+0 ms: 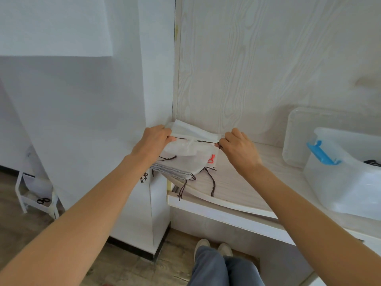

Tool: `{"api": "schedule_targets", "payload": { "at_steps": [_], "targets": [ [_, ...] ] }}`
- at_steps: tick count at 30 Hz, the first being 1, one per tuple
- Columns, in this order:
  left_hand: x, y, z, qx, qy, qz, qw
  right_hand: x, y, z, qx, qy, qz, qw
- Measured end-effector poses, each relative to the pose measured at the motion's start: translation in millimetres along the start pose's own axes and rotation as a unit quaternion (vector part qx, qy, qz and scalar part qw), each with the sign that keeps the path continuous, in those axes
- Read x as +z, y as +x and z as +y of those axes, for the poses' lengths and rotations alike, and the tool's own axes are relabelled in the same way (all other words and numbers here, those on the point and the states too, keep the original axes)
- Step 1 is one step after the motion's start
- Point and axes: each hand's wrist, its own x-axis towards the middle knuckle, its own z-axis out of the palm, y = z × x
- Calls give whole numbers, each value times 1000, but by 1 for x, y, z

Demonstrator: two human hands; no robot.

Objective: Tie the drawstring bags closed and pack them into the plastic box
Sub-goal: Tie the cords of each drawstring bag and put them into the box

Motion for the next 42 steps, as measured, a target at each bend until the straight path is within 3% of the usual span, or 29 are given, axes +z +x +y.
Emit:
{"api": "schedule_targets", "payload": {
  "at_steps": [13, 16, 19, 22, 25, 27, 31, 33, 34, 36, 39, 41, 42],
  "targets": [
    [2, -9, 7, -41, 51, 37, 997, -18, -4, -6, 68, 28, -7, 997],
    [1, -21, 17, -50, 34, 64, 996, -29, -3, -12, 101, 49, -55, 992],
    [-2, -30, 24, -95, -35, 80, 992, -44, 0, -17, 146, 137, -152, 968],
    [-10, -34, 34, -152, -202, 30, 967, -59, 2, -20, 261, 317, -201, 889],
    [-19, -37, 50, -207, -366, -44, 906, -68, -1, -21, 340, 498, -224, 766],
    [-20, -38, 57, -250, -471, -83, 842, -72, -6, -24, 379, 580, -237, 681],
    [-9, -37, 65, -259, -707, -97, 650, -71, -12, -29, 421, 695, -219, 540],
    [-2, -38, 70, -243, -767, -89, 587, -70, -15, -33, 420, 733, -213, 491],
    [1, -38, 73, -234, -783, -88, 570, -70, -15, -35, 414, 740, -213, 485],
    [5, -38, 77, -219, -792, -88, 563, -73, -17, -37, 393, 750, -219, 485],
    [6, -39, 81, -206, -776, -95, 588, -80, -18, -31, 358, 765, -243, 477],
    [4, -40, 84, -198, -761, -101, 610, -85, -18, -25, 359, 782, -256, 441],
    [4, -40, 85, -194, -755, -103, 617, -86, -18, -23, 371, 796, -257, 403]
  ]
}}
